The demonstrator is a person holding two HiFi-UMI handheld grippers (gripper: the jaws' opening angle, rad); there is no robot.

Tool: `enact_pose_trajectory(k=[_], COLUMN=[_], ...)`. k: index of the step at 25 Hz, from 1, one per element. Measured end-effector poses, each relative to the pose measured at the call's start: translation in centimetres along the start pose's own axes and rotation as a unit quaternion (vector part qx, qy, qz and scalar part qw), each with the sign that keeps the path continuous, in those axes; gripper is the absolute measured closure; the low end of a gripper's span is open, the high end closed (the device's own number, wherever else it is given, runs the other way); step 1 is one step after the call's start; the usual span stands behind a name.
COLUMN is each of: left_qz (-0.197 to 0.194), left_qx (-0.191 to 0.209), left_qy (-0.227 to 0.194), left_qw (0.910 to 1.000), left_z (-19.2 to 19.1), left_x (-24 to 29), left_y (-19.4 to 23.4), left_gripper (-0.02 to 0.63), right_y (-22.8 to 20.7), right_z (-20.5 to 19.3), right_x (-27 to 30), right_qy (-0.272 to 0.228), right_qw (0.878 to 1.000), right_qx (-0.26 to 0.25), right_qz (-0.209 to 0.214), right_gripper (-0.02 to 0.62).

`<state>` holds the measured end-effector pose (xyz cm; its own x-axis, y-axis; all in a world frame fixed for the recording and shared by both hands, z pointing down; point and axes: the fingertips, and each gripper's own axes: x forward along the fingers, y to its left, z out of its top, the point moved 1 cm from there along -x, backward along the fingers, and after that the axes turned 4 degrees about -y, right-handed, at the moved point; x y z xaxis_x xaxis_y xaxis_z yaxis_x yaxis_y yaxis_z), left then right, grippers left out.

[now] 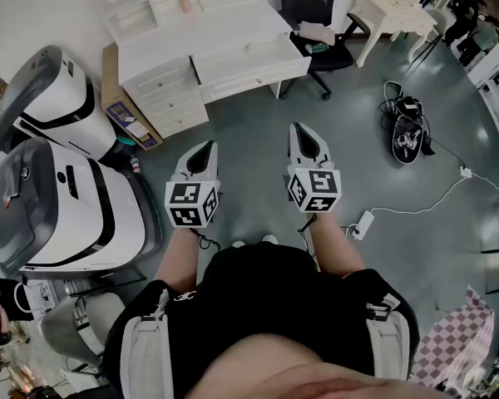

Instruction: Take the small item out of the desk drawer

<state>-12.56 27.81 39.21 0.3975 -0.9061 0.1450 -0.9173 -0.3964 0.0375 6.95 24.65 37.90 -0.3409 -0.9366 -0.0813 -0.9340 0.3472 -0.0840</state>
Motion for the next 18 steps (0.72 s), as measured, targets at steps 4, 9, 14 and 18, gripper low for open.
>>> enact_pose_trajectory(k=[4, 9, 14, 18], left_qz=[0.001, 0.007, 0.014, 0.016], left_qx=[0.001, 0.003, -0.002, 0.003], left_qy=[0.003, 0.003, -0.003, -0.002], left_qw=[1.0000, 1.0000, 0.9999, 0.9999], left_z=[0.0, 0.1, 0.4, 0.6], left_x=[0.4, 1.2, 2.6, 4.3], left_y=[-1.1, -1.9, -3.2, -4.6], left_gripper=[0.593, 0.594, 0.594, 0.594], right_y=[-1.0, -1.8, -3.2, -5.1], right_z=[0.1, 0.2, 0.3, 0.3], right_x=[-0.5, -0.4, 0.1, 0.7], right_qy=[-0.004, -0.011, -0.016, -0.015], right_qw=[1.000, 1.000, 1.000, 0.999], right_qx=[0.003, 0.009, 0.002, 0.007], right_qz=[-0.001, 0.012, 0.023, 0.031], right_gripper=[0.598, 0.598, 0.598, 0.598])
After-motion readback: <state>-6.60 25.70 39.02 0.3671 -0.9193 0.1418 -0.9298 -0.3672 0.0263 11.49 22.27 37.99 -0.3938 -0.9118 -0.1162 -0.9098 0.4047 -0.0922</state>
